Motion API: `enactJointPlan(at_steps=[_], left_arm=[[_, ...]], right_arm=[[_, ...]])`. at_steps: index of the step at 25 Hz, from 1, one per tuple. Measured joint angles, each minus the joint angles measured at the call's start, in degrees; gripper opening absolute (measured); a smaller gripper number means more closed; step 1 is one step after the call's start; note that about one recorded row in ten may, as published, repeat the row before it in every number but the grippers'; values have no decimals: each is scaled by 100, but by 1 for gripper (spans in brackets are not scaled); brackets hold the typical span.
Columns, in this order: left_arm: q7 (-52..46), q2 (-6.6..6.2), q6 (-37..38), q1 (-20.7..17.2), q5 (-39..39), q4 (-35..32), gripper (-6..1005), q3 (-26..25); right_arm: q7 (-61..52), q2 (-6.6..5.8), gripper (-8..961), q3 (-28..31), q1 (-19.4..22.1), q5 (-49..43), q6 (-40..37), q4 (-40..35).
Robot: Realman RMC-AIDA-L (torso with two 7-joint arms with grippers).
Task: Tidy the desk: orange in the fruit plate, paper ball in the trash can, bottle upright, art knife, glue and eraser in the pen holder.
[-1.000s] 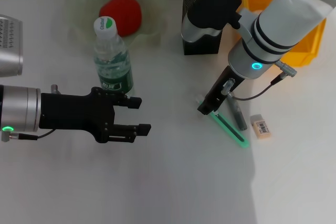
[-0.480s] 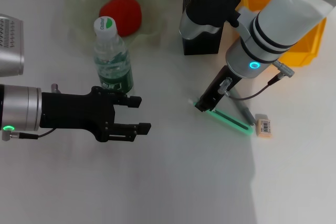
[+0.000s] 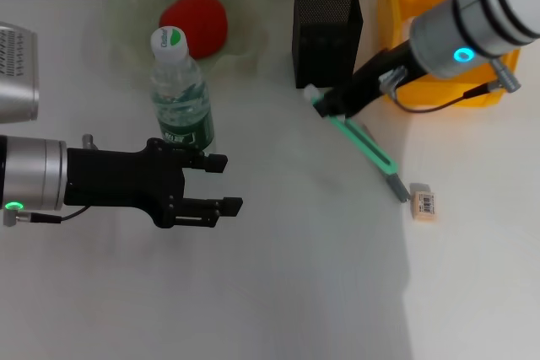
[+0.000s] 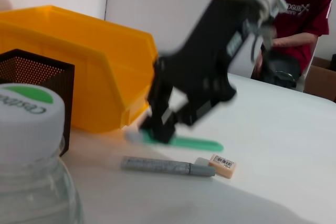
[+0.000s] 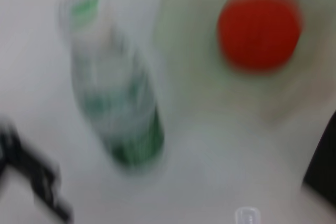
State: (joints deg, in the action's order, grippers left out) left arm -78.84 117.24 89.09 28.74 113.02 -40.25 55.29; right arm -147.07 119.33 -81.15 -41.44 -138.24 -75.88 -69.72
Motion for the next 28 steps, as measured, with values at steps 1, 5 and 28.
enactJointPlan(at_steps=[1, 5, 28], left_arm=[[1, 0, 0, -3, 0, 0, 698, -1], [1, 5, 1, -4, 1, -1, 697, 0], [16, 96, -273, 5, -30, -12, 691, -10]], right_arm=[[102, 1, 164, 276, 194, 262, 57, -228], [1019, -16, 166, 1281, 824, 1997, 564, -357], [7382, 18, 175, 2764, -156, 8481, 1585, 5010]])
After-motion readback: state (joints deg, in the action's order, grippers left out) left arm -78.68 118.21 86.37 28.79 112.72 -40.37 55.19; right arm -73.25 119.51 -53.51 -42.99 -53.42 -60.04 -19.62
